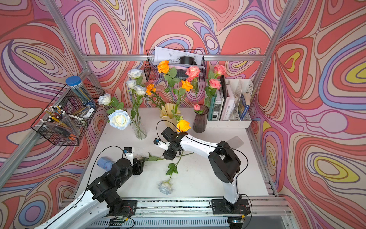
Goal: Arrange the flowers in different vases according to their colors
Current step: Pick up the flower at the center of the board.
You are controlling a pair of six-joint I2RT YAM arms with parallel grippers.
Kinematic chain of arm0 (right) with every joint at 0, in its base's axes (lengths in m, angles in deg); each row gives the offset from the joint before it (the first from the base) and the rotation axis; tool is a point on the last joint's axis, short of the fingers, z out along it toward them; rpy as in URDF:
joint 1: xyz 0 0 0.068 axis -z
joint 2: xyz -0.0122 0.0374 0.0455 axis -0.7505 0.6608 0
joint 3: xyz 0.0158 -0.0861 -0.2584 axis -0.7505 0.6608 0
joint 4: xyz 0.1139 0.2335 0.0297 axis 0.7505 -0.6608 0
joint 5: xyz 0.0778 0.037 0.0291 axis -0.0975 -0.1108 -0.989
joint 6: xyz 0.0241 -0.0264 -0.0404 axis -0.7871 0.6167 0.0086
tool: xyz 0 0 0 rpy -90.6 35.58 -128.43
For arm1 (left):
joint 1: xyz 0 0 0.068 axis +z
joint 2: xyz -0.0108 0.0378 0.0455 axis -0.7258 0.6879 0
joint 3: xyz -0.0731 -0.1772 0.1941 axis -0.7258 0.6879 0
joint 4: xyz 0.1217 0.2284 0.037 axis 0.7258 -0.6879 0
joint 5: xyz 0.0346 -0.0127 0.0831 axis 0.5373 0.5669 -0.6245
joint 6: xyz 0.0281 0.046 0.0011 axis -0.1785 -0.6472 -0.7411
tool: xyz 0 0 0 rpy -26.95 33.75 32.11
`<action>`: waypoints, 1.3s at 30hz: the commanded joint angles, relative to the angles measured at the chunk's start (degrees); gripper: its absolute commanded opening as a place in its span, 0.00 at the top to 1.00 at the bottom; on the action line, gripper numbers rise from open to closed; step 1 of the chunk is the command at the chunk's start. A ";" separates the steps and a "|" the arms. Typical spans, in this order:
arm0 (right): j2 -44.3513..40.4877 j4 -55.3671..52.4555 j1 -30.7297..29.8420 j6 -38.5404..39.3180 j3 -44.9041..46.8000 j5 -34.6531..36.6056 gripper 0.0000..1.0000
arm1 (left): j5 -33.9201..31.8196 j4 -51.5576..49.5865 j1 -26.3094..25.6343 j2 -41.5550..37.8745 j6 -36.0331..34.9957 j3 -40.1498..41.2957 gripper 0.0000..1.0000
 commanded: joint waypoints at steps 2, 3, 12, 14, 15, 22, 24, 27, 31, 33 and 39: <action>0.70 -1.51 -0.71 1.93 -0.47 3.09 0.41 | -0.83 -1.74 0.05 -0.78 -0.57 1.17 0.45; 1.16 -0.98 -0.68 1.77 -0.60 3.89 0.41 | -0.85 -1.62 0.07 -0.70 -0.57 1.24 0.45; 5.86 2.05 -0.66 3.09 -2.41 5.06 0.47 | -0.49 -0.92 0.17 -0.47 -0.84 1.70 0.45; 6.34 3.42 -0.70 3.43 -1.91 5.79 0.51 | -0.34 -0.89 0.13 -0.68 -0.96 1.79 0.45; 6.57 3.84 -0.71 3.47 -1.86 5.92 0.53 | -0.42 -0.87 0.14 -0.77 -1.01 1.90 0.45; 8.00 6.75 -0.95 3.79 -0.17 5.89 0.71 | -0.40 -0.54 0.18 -0.34 -1.11 1.95 0.45; 8.35 7.22 -1.15 4.01 0.43 6.69 0.77 | -0.41 -0.49 0.18 -0.34 -1.10 1.92 0.45; 7.70 8.43 -1.34 4.03 1.73 6.66 0.85 | -0.41 -0.41 0.18 -0.34 -1.25 1.98 0.45; 6.25 9.90 -1.74 4.11 3.06 7.80 0.93 | -0.34 -0.33 0.18 -0.13 -1.19 2.05 0.44; 5.27 10.53 -1.93 4.29 3.37 7.91 0.96 | -0.33 -0.34 0.19 -0.07 -1.23 1.87 0.44; 2.65 12.24 -2.28 5.08 4.10 8.64 1.00 | -0.23 -0.39 0.18 -0.33 -1.19 1.88 0.45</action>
